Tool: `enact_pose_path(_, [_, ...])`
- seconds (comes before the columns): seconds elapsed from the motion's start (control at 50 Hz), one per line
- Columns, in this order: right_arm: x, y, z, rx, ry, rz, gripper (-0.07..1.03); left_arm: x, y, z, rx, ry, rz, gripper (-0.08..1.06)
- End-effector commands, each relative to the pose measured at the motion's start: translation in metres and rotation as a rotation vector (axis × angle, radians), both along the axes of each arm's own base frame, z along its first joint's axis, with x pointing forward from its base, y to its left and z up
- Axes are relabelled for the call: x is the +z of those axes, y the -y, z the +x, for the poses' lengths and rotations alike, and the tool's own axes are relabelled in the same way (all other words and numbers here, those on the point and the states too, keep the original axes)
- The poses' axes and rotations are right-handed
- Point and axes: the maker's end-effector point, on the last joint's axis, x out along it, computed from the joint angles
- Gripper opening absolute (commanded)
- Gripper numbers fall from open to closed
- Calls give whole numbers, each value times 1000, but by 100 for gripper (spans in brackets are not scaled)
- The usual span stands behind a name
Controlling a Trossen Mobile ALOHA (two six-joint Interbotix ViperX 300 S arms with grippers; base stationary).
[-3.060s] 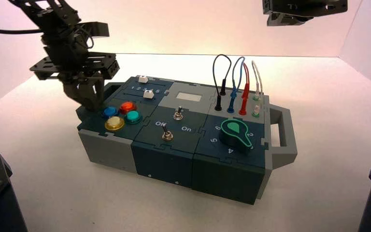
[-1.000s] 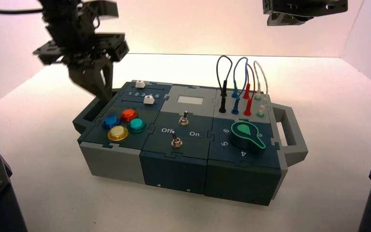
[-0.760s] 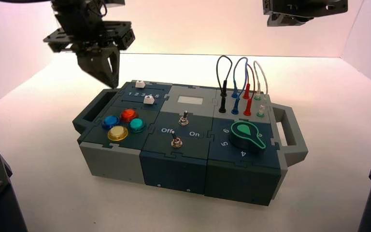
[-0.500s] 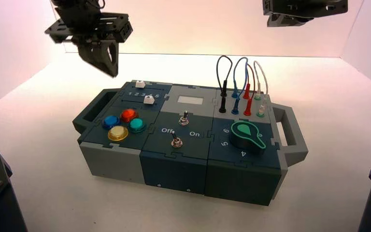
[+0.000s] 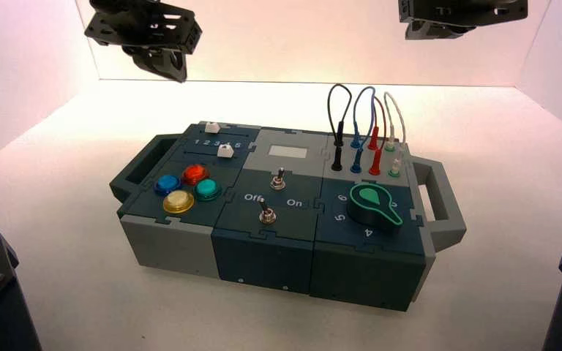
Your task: Move the box closer.
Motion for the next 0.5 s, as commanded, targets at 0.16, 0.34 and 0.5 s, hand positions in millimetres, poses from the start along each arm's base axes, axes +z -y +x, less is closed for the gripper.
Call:
enact_pose_path(0.16, [2, 4, 8, -20, 14, 4, -2, 15, -5, 9, 30, 163, -44, -3])
enact_pose_path(0.34, [-9, 4, 11, -26, -3, -7, -2, 21, -10, 4, 60, 222, -72, -3])
enact_pose_path(0.5, [-12, 3, 13, -25, -12, -9, -2, 24, -18, 3, 92, 246, -85, -3])
